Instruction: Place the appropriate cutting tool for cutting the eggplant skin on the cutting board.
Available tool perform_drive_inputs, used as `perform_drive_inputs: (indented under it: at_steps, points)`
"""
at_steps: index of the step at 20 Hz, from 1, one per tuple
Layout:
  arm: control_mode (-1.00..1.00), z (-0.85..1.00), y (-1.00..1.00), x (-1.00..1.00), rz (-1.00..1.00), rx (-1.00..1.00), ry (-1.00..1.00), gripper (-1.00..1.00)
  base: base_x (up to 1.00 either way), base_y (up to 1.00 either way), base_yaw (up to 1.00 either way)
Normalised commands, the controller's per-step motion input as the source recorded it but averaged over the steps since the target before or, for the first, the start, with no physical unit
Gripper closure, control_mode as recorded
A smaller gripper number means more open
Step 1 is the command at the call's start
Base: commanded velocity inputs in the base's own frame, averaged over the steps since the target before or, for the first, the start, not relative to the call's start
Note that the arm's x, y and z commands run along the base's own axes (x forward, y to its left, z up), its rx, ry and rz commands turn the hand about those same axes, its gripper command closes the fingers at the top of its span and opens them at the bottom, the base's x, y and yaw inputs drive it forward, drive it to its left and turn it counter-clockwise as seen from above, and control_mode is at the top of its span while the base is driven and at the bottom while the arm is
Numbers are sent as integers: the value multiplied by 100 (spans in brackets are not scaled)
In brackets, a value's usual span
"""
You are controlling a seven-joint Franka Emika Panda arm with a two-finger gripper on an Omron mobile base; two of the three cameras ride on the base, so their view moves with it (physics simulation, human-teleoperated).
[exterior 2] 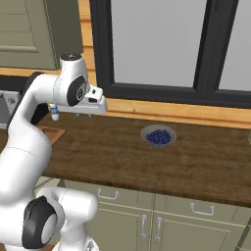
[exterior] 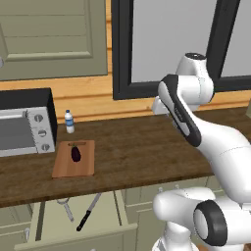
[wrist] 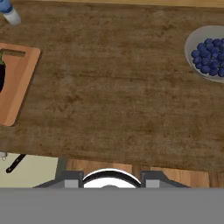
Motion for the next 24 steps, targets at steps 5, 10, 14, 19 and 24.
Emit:
perform_drive_inputs:
  at_steps: [5, 10, 14, 19, 24]
  points:
    - [-100, -6, 0, -49, 3, -1, -18, -100, 0, 0, 0]
    - [-100, -46, 50, -72, 5, 0, -5, -100, 0, 0, 0]
    - [-100, -62, 65, -10, 4, -4, 11, -100, 0, 0, 0]
    - [-100, -60, 8, -8, -1, -8, -1, -100, 0, 0, 0]
    - [-100, -81, 56, -6, -6, 2, 5, -100, 0, 0, 0]
